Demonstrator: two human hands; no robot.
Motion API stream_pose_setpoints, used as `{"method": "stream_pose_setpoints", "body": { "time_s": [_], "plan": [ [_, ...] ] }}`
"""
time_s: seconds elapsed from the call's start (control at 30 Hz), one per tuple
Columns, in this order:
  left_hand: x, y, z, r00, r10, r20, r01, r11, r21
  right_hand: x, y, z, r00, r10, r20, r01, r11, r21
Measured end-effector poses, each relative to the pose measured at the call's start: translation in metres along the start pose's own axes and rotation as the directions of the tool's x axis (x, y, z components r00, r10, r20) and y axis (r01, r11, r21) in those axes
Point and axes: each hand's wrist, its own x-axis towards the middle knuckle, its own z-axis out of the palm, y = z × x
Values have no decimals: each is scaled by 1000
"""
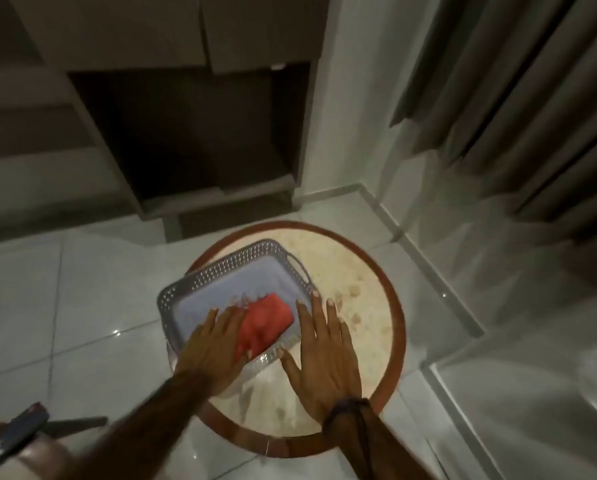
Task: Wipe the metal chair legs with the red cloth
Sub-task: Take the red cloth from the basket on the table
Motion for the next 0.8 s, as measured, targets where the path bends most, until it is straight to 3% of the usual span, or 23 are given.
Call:
{"method": "stream_pose_setpoints", "body": {
  "time_s": [0.13, 0.2, 0.33, 0.53, 0.6, 0.7, 0.8],
  "plan": [
    [59, -3, 38, 990, 133, -38, -137, 980, -144, 53, 24, 67, 991, -94, 91, 104, 988, -116],
    [79, -2, 64, 984, 180, 19, -174, 972, -160, 71, 26, 100, 978, -145, 153, 165, 978, -127],
    [100, -8, 90, 990, 106, 98, -106, 994, -9, 92, 33, 136, 952, -207, 226, 251, 950, -184],
    [96, -3, 92, 991, 123, -45, -121, 991, 50, 87, 38, 148, 957, -201, 207, 240, 953, -182],
    [93, -1, 83, 996, 15, -92, -16, 1000, -17, 80, 38, 142, 961, -205, 184, 237, 956, -171],
    [77, -1, 69, 959, -197, -202, 135, 949, -285, 58, 46, 133, 968, -207, 143, 230, 957, -174],
    [44, 5, 50, 897, -277, -343, 72, 861, -504, 19, 63, 122, 968, -200, 153, 231, 947, -221]
  ]
}}
